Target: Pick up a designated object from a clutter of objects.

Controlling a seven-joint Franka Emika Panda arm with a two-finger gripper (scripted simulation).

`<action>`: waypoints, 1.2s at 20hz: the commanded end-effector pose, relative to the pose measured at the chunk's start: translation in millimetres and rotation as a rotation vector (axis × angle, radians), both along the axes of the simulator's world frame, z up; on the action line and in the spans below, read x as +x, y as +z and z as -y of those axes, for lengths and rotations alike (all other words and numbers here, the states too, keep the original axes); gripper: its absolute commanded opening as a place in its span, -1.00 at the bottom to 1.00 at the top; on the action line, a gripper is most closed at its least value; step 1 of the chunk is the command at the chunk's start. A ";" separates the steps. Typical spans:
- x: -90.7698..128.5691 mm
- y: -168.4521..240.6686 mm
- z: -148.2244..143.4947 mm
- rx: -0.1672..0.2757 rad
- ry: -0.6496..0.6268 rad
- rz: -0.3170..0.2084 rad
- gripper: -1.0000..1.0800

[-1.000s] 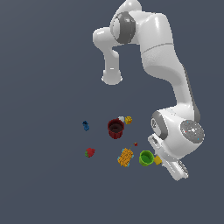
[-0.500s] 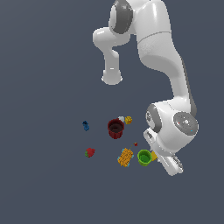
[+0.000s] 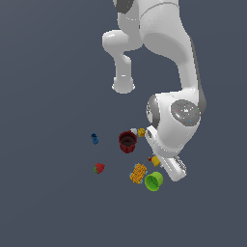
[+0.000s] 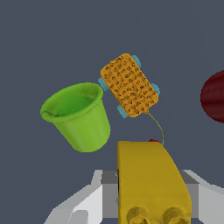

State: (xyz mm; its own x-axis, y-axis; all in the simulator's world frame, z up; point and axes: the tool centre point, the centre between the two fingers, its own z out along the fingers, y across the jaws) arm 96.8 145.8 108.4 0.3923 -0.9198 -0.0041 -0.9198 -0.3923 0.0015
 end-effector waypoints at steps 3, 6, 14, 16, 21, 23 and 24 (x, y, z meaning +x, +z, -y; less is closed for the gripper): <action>-15.8 33.2 35.6 0.002 -0.001 0.000 -1.00; -26.6 56.1 60.4 0.003 -0.001 0.000 -1.00; -56.8 121.6 131.4 0.005 -0.001 -0.001 -1.00; -64.3 138.4 149.4 0.005 -0.001 -0.001 -1.00; -82.7 180.5 194.7 0.004 -0.002 -0.001 -1.00; -89.9 197.4 212.7 0.004 -0.003 -0.001 -1.00; -93.5 206.0 221.6 0.003 -0.003 -0.001 -1.00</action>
